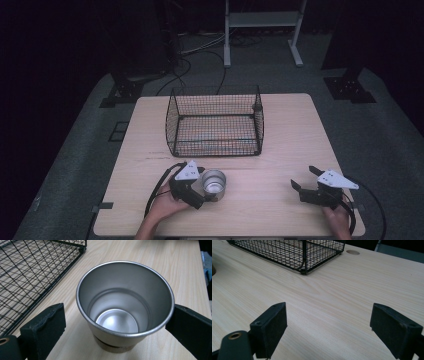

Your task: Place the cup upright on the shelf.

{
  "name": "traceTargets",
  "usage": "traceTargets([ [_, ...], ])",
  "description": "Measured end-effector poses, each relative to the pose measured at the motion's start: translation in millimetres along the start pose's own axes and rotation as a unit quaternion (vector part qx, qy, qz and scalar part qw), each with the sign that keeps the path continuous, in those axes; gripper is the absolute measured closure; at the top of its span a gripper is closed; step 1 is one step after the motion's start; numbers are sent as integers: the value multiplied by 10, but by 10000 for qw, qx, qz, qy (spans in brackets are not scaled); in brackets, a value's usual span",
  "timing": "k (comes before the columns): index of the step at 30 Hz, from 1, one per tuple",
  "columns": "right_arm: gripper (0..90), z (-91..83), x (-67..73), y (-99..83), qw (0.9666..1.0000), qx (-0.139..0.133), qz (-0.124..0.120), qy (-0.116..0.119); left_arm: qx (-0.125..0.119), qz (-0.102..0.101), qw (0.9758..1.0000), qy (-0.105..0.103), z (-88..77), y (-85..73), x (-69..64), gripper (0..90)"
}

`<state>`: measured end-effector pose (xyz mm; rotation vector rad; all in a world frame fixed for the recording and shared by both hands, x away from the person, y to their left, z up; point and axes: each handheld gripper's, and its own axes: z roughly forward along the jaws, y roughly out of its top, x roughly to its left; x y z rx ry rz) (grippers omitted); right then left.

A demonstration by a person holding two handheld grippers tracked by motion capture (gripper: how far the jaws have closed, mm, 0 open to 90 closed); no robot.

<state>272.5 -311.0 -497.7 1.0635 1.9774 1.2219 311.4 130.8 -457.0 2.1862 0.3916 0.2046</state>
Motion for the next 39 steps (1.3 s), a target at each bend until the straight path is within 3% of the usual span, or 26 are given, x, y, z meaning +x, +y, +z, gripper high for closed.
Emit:
traceTargets([
  [12, 134, 1, 0, 0, 10000, -2, -14, 9, 142, -14, 9998, -161, 122, 50, 13, 43],
  [20, 134, 0, -3, 0, 10000, -6, -2, 16, 247, -8, 9991, -337, 146, 90, 29, 141],
  [39, 134, -1, -1, 0, 10000, -6, -8, 23, 291, 162, 9993, -149, 178, 125, -27, 179],
])
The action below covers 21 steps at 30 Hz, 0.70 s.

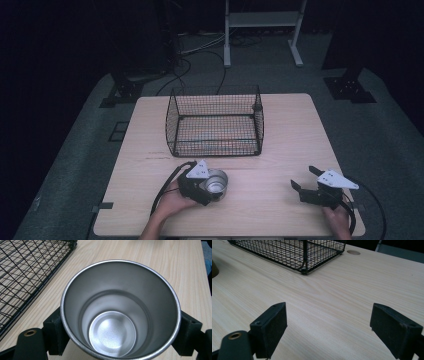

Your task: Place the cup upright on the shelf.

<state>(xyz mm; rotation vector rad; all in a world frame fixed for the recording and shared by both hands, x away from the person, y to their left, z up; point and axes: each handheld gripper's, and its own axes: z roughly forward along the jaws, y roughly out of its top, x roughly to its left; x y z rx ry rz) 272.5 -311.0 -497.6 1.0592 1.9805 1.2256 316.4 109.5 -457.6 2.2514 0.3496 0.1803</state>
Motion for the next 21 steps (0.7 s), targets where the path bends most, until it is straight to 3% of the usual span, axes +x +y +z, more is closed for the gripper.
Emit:
traceTargets([
  [6, 134, 0, 0, 0, 10000, 0, 2, 0, -75, -21, 10000, -9, -49, 27, 6, 179],
  [16, 134, 1, -4, 0, 10000, -8, 10, -4, -69, 151, 9999, 26, -173, 210, 20, 179],
  [21, 134, 2, -6, 0, 10000, -13, 18, 0, -96, 107, 9999, 22, -214, 259, 59, 179],
])
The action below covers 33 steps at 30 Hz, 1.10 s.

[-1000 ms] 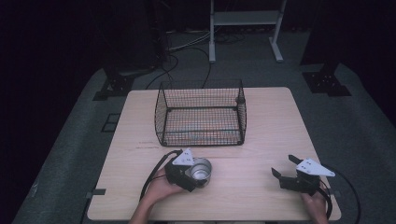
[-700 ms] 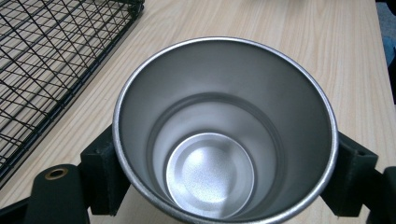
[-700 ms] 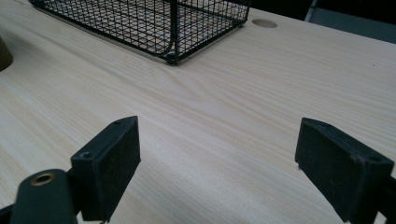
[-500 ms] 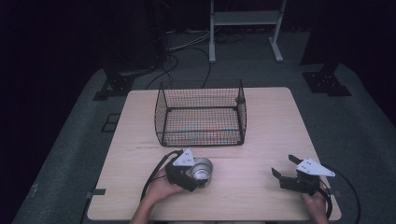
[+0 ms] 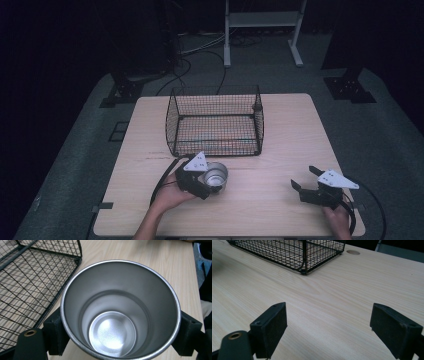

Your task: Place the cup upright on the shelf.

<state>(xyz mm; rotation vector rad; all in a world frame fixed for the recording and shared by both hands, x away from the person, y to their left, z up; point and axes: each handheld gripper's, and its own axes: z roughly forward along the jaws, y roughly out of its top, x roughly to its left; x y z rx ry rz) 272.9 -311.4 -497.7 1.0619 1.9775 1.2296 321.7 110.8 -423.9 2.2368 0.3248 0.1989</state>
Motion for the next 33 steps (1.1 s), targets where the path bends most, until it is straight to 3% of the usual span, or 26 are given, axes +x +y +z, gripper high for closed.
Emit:
traceTargets([
  [9, 134, 0, -2, 0, 10000, -3, 10, 3, 78, 58, 9999, -27, -58, 134, 47, 179],
  [17, 134, 0, -8, -1, 10000, -9, 38, 3, 23, -43, 9999, -148, -123, 268, 132, 179],
  [25, 134, -1, -7, -1, 10000, -24, 40, 7, 21, 4, 9999, -133, -191, 403, 204, 179],
  [33, 134, -1, -13, -2, 10000, -32, 68, -17, 34, 33, 10000, -71, -353, 611, 362, 179],
])
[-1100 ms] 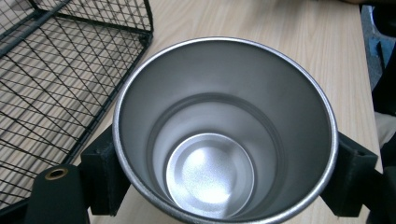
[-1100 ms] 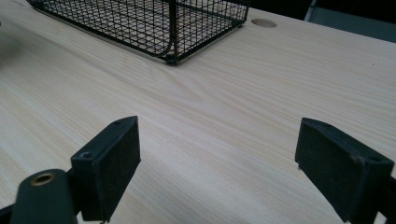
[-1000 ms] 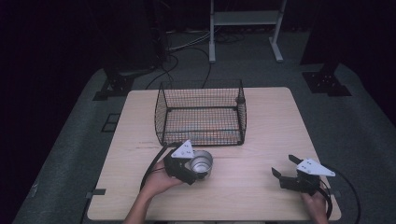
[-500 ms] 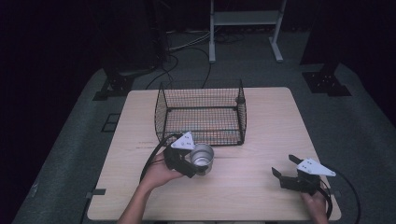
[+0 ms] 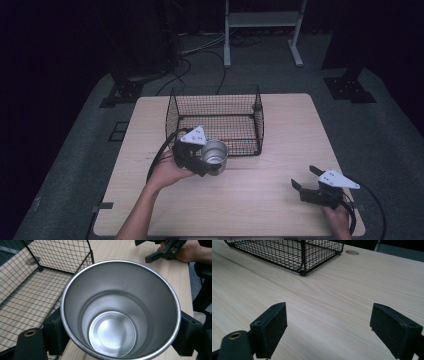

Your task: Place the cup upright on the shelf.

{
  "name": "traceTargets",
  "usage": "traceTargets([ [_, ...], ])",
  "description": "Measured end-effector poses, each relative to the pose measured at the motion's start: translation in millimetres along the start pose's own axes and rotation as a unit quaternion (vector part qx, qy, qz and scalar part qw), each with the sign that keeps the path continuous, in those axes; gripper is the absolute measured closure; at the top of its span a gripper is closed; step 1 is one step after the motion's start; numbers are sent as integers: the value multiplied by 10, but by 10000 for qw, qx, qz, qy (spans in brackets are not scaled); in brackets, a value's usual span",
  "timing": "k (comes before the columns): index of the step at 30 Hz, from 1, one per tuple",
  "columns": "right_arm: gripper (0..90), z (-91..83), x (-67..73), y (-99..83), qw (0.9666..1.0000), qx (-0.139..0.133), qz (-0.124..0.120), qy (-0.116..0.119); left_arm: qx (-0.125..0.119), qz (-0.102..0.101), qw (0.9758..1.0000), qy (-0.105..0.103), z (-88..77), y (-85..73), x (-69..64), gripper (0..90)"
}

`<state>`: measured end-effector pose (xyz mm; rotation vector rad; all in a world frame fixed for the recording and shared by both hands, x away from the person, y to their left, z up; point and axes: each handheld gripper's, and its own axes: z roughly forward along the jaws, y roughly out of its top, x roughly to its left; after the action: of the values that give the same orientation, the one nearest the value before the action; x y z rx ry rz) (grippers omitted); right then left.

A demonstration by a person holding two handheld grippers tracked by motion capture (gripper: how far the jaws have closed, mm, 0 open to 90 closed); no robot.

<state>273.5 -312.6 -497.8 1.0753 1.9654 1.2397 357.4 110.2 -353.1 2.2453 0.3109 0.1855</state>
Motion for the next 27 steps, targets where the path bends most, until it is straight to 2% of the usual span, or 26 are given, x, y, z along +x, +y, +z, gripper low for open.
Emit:
traceTargets([
  [5, 134, -1, -1, 1, 10000, 19, 7, -2, 85, 100, 9999, 39, -67, 146, 76, 179],
  [15, 135, -1, -7, 0, 10000, 4, 39, -3, 24, 64, 10000, 71, -116, 339, 261, 179],
  [27, 134, -1, -4, 0, 10000, 6, 20, -2, 135, 135, 9997, 160, -140, 590, 416, 179],
])
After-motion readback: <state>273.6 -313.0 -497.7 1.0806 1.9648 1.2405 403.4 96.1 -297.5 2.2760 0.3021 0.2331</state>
